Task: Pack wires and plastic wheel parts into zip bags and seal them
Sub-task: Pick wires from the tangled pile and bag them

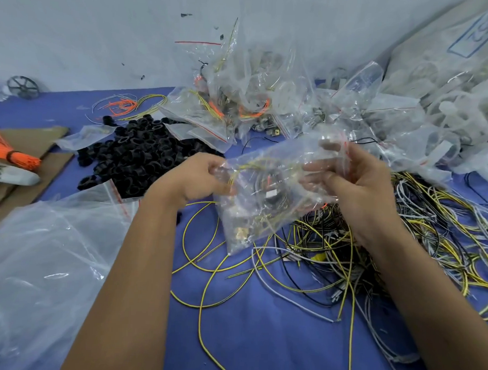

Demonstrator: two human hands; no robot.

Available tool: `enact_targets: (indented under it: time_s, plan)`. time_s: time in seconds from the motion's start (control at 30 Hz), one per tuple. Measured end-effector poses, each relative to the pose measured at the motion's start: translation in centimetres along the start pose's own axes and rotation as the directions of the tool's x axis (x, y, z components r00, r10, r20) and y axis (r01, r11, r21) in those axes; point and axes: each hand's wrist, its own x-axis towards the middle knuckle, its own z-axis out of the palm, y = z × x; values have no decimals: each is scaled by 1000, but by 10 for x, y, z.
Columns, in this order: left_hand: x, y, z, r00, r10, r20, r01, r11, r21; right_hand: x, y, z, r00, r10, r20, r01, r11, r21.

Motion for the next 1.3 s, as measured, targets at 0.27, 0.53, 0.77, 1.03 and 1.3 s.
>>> enact_targets:
  time_s: [0.27,0.53,0.77,1.03,1.3]
  plan:
    - [-4,10,22,991,-83,106,121,895,-430,2,-4,0,990,-75,-116,94,981,168]
    - [1,7,36,965,-49,256,146,915,-376,5,0,-3,980,-42,-194,80,979,190]
    - [1,4,32,947,-37,319,150,929,-339,6,2,-4,981,-46,-188,85,975,203]
    - [-2,4,32,947,4,320,133,904,-406,6,0,-5,981,-43,-191,78,980,181]
    - [-1,6,42,961,-4,278,99,940,-327,5,-4,-4,984,-62,-166,100,968,228]
